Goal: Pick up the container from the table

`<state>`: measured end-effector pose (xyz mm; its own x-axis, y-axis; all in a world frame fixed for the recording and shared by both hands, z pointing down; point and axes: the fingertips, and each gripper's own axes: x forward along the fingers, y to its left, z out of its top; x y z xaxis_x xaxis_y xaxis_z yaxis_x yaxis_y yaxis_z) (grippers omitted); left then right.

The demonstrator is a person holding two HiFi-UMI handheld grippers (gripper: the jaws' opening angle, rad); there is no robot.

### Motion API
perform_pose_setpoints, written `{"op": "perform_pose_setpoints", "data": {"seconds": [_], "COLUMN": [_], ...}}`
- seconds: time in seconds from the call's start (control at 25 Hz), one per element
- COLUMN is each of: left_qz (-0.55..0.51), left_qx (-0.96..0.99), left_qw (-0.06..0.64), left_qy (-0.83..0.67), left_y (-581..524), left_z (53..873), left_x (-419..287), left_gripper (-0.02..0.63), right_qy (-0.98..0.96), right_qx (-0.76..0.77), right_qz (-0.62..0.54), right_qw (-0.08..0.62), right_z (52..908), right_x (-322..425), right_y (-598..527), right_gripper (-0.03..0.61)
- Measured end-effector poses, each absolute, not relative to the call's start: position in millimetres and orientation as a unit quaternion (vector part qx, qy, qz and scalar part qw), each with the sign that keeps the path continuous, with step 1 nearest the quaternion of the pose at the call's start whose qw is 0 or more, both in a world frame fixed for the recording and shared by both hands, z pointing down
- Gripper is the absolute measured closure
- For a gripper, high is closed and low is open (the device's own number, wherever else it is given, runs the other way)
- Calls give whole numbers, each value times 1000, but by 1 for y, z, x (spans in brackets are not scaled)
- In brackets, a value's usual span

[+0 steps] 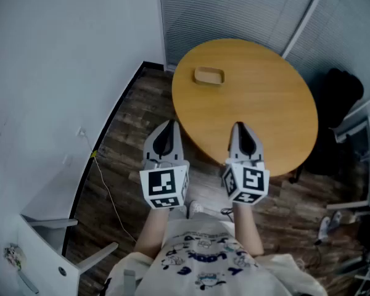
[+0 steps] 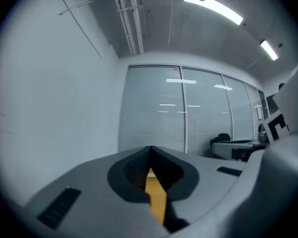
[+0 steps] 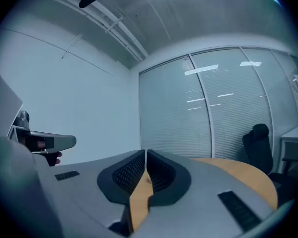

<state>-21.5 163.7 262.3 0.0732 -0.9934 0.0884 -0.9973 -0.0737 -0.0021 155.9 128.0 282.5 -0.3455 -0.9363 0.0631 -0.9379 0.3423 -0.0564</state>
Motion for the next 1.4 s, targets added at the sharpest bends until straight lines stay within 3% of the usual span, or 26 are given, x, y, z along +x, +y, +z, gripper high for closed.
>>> {"op": "perform_pose_setpoints", "data": {"seconds": [1.4], "left_qz": [43], "left_qx": [703], "left_qw": [41], "left_qy": [-709], "left_y": [136], "left_z": [288], "left_x": [-15], "left_gripper": [612], "right_qy": [-830], "right_qx": [551], "right_qz": [85], "right_qw": [14], "right_z": [319], "right_x": [164], "right_y": [84], "right_gripper": [560]}}
